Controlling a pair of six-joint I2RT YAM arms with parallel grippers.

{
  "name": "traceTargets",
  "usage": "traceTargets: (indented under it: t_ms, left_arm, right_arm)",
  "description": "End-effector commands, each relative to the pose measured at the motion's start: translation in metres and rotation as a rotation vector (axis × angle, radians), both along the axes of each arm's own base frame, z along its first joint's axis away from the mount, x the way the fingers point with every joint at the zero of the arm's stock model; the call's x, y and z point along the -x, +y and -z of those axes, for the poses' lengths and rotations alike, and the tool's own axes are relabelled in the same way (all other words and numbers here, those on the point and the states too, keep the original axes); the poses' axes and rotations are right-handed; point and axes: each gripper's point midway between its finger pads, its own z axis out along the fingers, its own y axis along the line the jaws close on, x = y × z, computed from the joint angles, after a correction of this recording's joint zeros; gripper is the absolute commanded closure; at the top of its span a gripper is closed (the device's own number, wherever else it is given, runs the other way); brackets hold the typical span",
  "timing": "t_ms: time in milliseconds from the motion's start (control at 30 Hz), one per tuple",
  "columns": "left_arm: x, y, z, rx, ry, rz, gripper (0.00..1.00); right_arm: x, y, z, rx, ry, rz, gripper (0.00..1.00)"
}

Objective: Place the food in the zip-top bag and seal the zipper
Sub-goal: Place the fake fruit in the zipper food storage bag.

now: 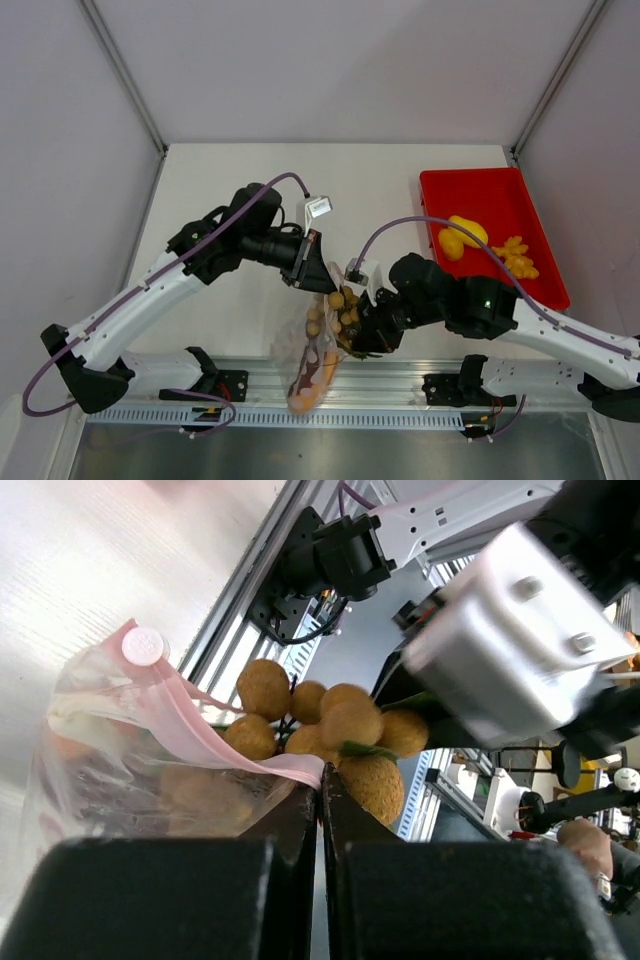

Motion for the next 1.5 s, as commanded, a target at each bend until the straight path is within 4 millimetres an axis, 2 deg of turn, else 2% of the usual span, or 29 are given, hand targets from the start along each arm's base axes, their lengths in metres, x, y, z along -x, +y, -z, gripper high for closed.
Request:
traceTargets:
  t_ms: [0,67,200,267,367,500,667,733,767,867,933,967,1000,1067,1133,1167,1333,1367,1400,1467]
  left_arm:
    - [-0.007,-0.003,-0.029,0.076,-0.119,0.015,0.99]
    - [0.001,-0.002,-0.035,0.110,-0.129,0.057,0.99]
    - [0.013,0.000,-0.039,0.152,-0.133,0.114,0.99]
    - [0.020,0.001,-0.041,0.172,-0.140,0.145,1.00]
    - [0.028,0.000,-0.049,0.216,-0.157,0.189,0.99]
    - [0.042,0.001,-0.056,0.257,-0.171,0.244,0.99]
    - [0.045,0.001,-0.053,0.249,-0.165,0.250,0.99]
    - [0.045,0.000,-0.046,0.232,-0.156,0.244,1.00]
    - [0.045,-0.001,-0.047,0.230,-0.156,0.238,0.99]
    - [0.042,-0.004,-0.045,0.216,-0.154,0.217,0.99]
    - [0.043,-0.005,-0.044,0.214,-0.151,0.223,0.99]
    - [0.044,-0.005,-0.043,0.214,-0.151,0.229,1.00]
    - [0.045,-0.006,-0.043,0.215,-0.151,0.235,0.99]
    - [0.047,-0.007,-0.042,0.214,-0.150,0.243,0.99]
    - [0.047,-0.007,-0.041,0.206,-0.143,0.243,0.99]
    - [0.045,-0.008,-0.042,0.201,-0.152,0.235,0.99]
    - [0.040,-0.006,-0.041,0.174,-0.154,0.186,0.99]
    - [0.038,-0.008,-0.041,0.174,-0.144,0.168,1.00]
    - [0.036,-0.008,-0.042,0.172,-0.140,0.151,0.99]
    - [0.030,-0.012,-0.043,0.166,-0.114,0.103,1.00]
  right_arm:
    - [0.015,0.011,-0.004,-0.023,0.061,-0.074,1.00]
    - [0.019,0.016,-0.007,-0.039,0.107,-0.098,1.00]
    - [0.009,0.027,-0.015,-0.069,0.220,-0.088,1.00]
    - [0.010,0.031,-0.024,-0.103,0.290,-0.109,0.96]
    - [-0.004,0.038,-0.037,-0.154,0.349,-0.080,0.89]
    - [-0.019,0.042,-0.047,-0.207,0.423,-0.054,0.89]
    - [-0.042,0.047,-0.043,-0.194,0.462,0.051,0.90]
    - [-0.050,0.050,-0.039,-0.175,0.461,0.100,0.82]
    - [-0.052,0.052,-0.040,-0.176,0.465,0.116,0.72]
    - [-0.059,0.055,-0.040,-0.177,0.429,0.154,0.68]
    - [-0.063,0.055,-0.042,-0.182,0.439,0.178,0.69]
    - [-0.069,0.056,-0.051,-0.230,0.429,0.187,0.71]
    - [-0.072,0.055,-0.048,-0.243,0.456,0.205,0.83]
    - [-0.080,0.055,-0.050,-0.271,0.520,0.274,1.00]
    - [-0.089,0.053,-0.041,-0.217,0.473,0.320,1.00]
    - [-0.096,0.047,-0.024,-0.133,0.454,0.392,1.00]
    - [-0.105,0.036,-0.006,-0.029,0.327,0.449,1.00]
    - [-0.113,0.026,0.006,0.039,0.254,0.510,1.00]
    - [-0.106,0.029,0.009,0.073,0.221,0.502,1.00]
    - [-0.106,0.029,0.008,0.098,0.168,0.531,1.00]
